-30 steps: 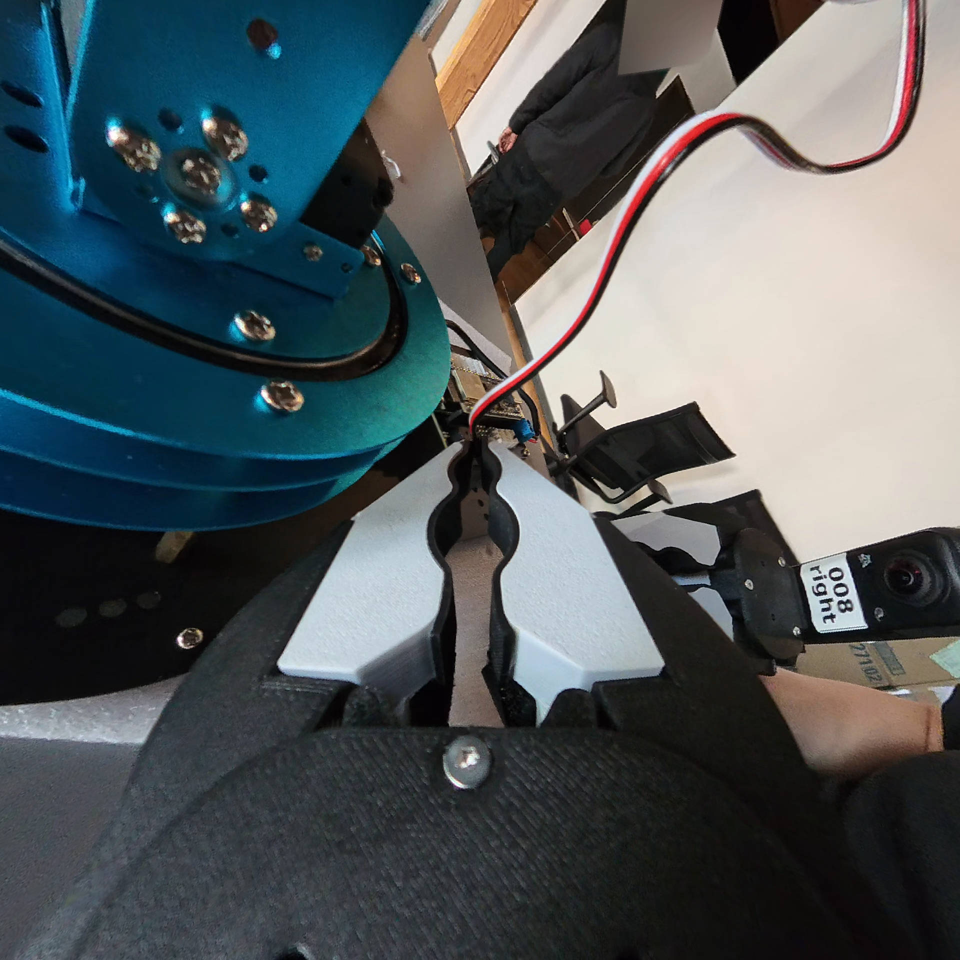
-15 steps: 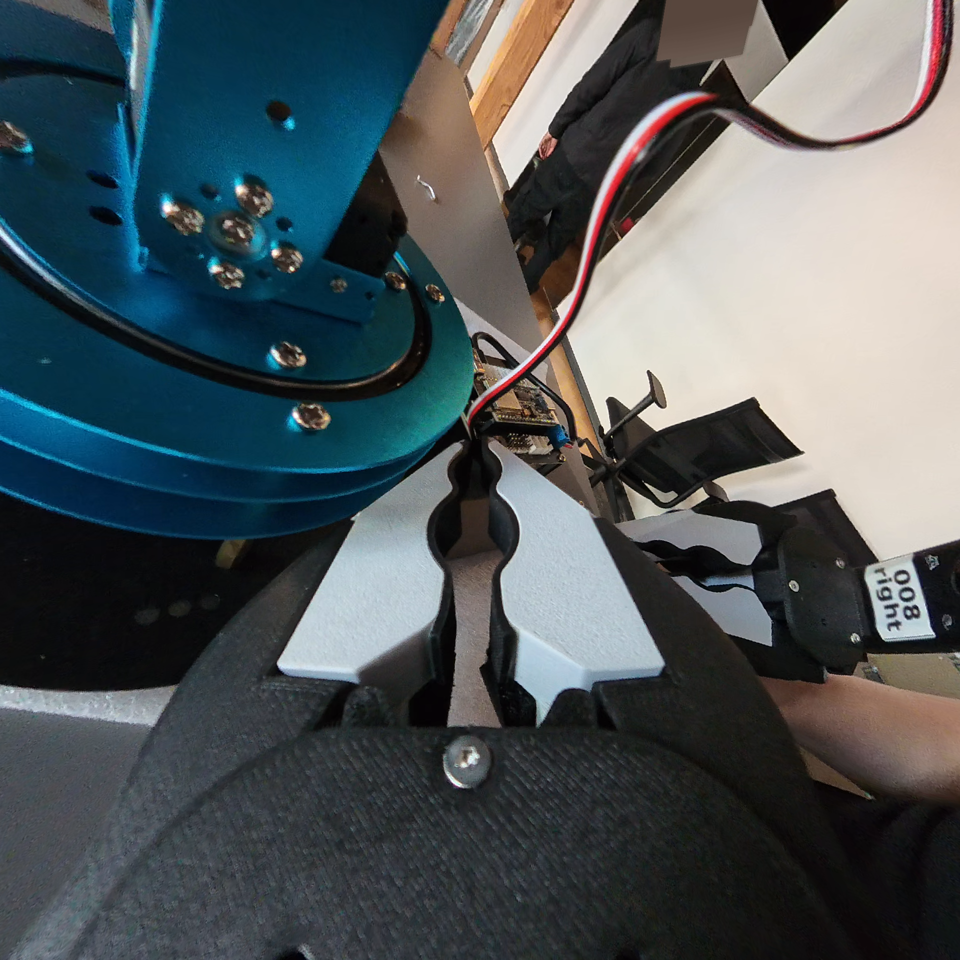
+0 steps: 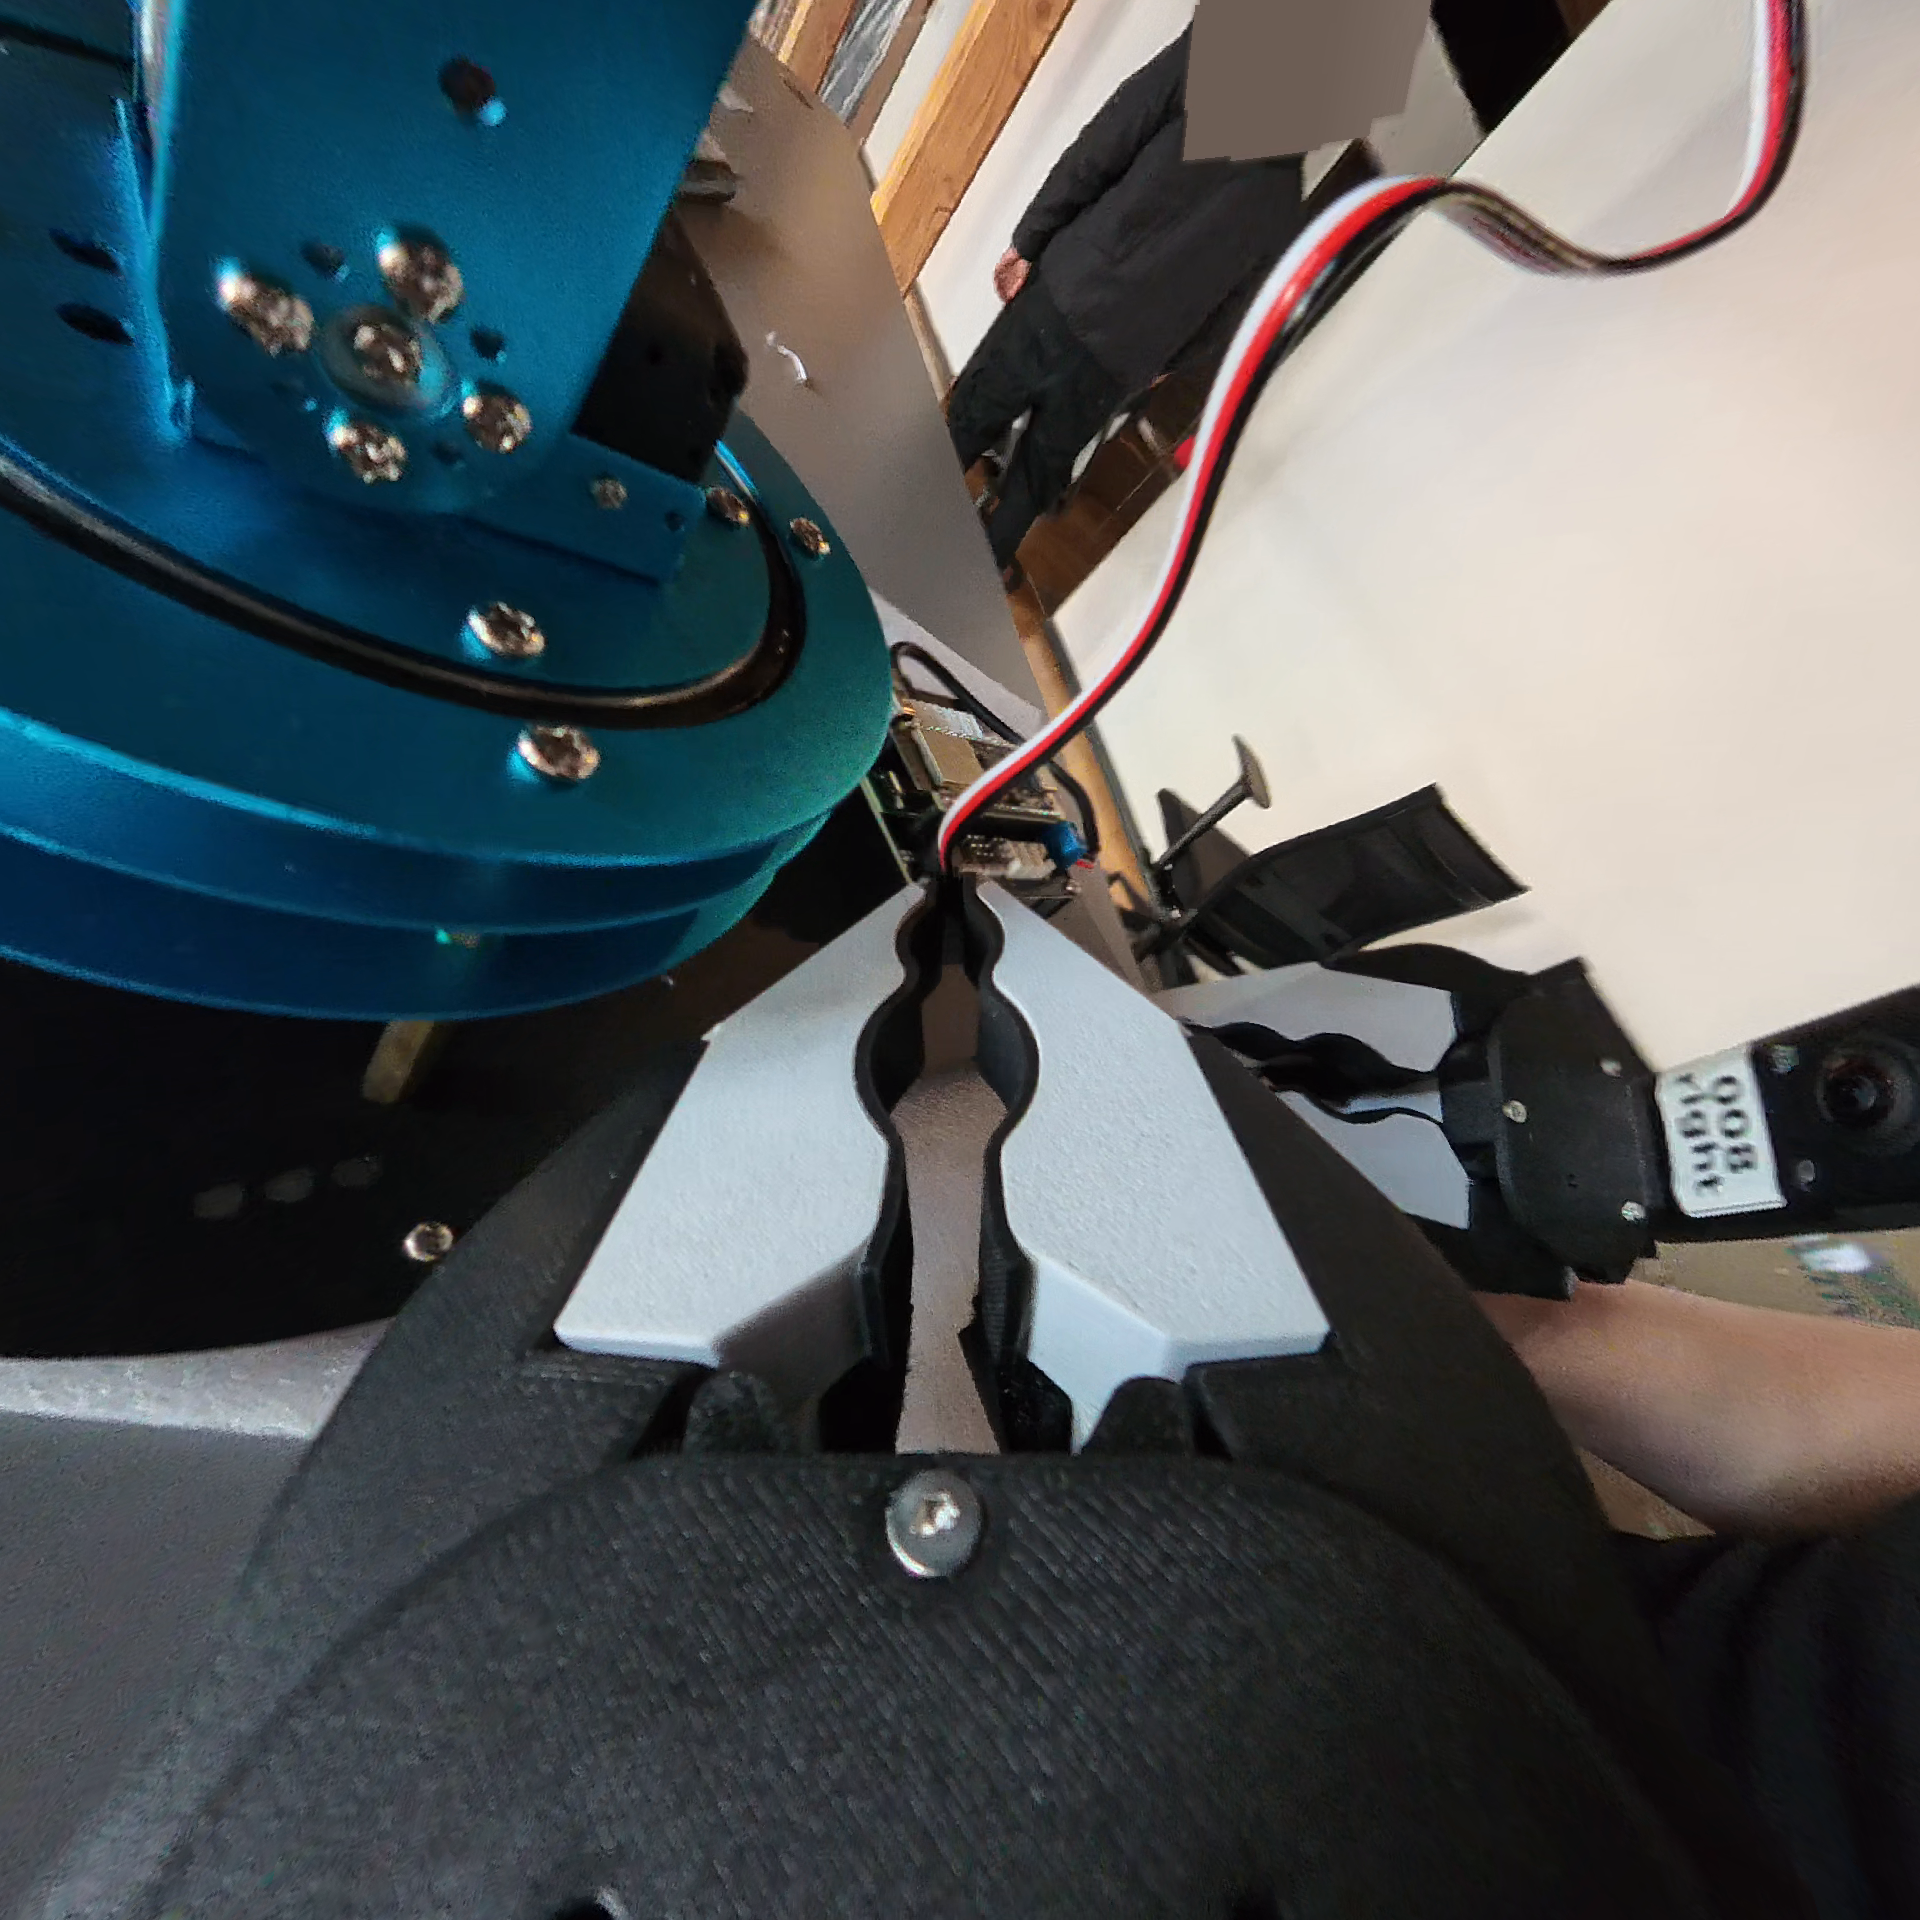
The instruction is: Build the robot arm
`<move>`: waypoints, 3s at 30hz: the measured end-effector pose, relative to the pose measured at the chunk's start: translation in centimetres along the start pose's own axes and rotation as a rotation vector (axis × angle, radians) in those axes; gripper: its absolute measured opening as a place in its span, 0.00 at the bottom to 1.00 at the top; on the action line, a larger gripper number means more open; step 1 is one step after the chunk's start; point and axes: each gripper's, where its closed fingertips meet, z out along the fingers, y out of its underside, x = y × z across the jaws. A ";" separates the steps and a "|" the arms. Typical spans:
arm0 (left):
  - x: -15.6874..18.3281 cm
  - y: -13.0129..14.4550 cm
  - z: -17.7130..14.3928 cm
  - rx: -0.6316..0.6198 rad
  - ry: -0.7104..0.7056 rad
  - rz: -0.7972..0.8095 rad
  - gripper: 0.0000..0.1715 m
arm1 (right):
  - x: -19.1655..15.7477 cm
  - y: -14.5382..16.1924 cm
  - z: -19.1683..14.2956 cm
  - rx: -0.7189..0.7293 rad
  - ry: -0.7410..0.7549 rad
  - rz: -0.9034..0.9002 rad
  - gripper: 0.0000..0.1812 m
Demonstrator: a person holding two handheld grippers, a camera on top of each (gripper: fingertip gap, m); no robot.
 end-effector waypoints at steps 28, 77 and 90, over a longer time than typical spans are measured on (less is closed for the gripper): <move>0.4 1.7 -1.2 -0.026 0.200 -0.213 0.01 | 1.7 -0.6 -1.4 0.030 -0.051 0.001 0.02; 5.5 5.4 -9.2 1.155 -0.697 -0.451 0.28 | 53.6 10.9 -1.2 0.474 -0.680 -0.082 0.05; 11.7 11.4 -7.1 1.485 -0.985 -0.356 0.26 | 56.8 10.4 11.6 0.434 -0.768 -0.088 0.08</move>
